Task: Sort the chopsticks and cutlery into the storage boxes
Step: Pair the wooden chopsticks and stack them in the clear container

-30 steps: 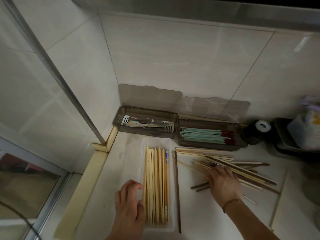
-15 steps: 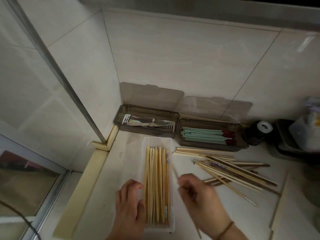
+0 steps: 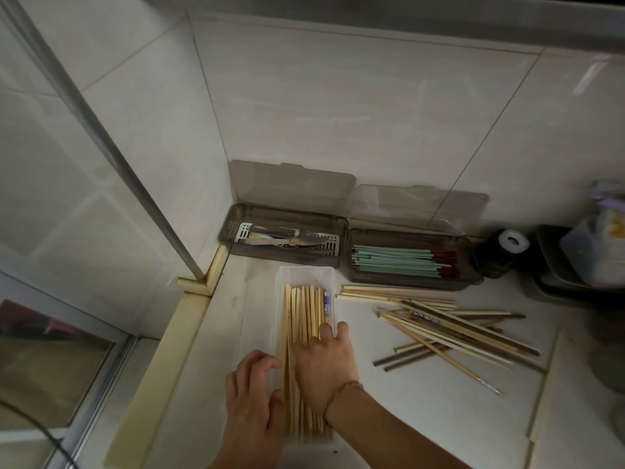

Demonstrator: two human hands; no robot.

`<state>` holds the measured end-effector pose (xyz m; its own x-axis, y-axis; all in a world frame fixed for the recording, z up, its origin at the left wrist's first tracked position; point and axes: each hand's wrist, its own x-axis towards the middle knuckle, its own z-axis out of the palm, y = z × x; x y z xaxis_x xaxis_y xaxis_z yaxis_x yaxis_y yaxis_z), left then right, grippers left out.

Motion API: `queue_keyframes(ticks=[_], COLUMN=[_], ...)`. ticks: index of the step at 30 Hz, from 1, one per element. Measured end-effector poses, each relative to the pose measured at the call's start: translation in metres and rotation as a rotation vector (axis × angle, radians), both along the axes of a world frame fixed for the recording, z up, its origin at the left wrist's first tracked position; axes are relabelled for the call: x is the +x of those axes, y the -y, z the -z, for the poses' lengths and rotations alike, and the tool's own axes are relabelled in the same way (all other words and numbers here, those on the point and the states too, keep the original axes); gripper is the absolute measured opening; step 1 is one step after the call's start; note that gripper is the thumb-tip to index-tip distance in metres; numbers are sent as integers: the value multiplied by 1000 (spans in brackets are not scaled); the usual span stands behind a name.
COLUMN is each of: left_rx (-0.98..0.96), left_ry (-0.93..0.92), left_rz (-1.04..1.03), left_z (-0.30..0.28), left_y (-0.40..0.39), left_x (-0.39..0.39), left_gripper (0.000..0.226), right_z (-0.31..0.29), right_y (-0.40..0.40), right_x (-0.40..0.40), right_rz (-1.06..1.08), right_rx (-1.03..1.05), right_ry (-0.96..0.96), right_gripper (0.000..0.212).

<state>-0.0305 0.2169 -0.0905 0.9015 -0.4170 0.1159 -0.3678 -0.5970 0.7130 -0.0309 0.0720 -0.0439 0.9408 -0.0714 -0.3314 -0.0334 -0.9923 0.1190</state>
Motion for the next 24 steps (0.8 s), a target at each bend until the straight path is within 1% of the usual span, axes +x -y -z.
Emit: queue_keyframes(ticks=[2,3,5,6,7,8,10,12,13,14,16,17,19,20,22,24], left_rx=[3,5,2,0,-1,-1,-6,-16,-18,-17,-10,-5,8,13,15,16], left_ry=[-2,1,12,14,10,3,-7,3,10,13,7,3,-1,-1,5,15], left_rz=[0,5,20,27,31,31,28,34,38,39,33,30,28,28,33,38], left_z=[1,1,1,1,1,1,0,-2,-3,-4,-4,-3,-2,-2,-3,-4], left_y=[-1,-1,-2,-2,-2,-2,-1,-1,-1,0,0,0,-1,-1,-1,0], left_x=[0,0,1,1,1,1,0,0,-1,-1,-1,-1,-1,-1,-1,-1], left_gripper=[40,39,39,40,41,41,40,39,38,37,37,37,38,38,37,36], right_z=[7,10,13,15,19,25,42,57,62,66,71,73,75,75,74,72], right_y=[8,14,32,46,63,84,127,164,177,186,196,198,198,197,194,192], right_x=[-8,-13,-25,-32,-39,-47,-67,-89,-99,-107,-120,-124,-131,-133,-136,-136], right_rz=[-17,-31,-3,56,138,245,504,735,807,837,794,746,628,583,543,548], right_rx=[113,205,445,524,539,503,393,286,240,202,138,111,66,40,-6,-32], right_ry=[88,201,549,711,822,874,862,748,683,642,631,638,654,662,662,648], right_gripper=[25,24,18,16,16,18,25,27,25,21,16,20,37,40,41,41])
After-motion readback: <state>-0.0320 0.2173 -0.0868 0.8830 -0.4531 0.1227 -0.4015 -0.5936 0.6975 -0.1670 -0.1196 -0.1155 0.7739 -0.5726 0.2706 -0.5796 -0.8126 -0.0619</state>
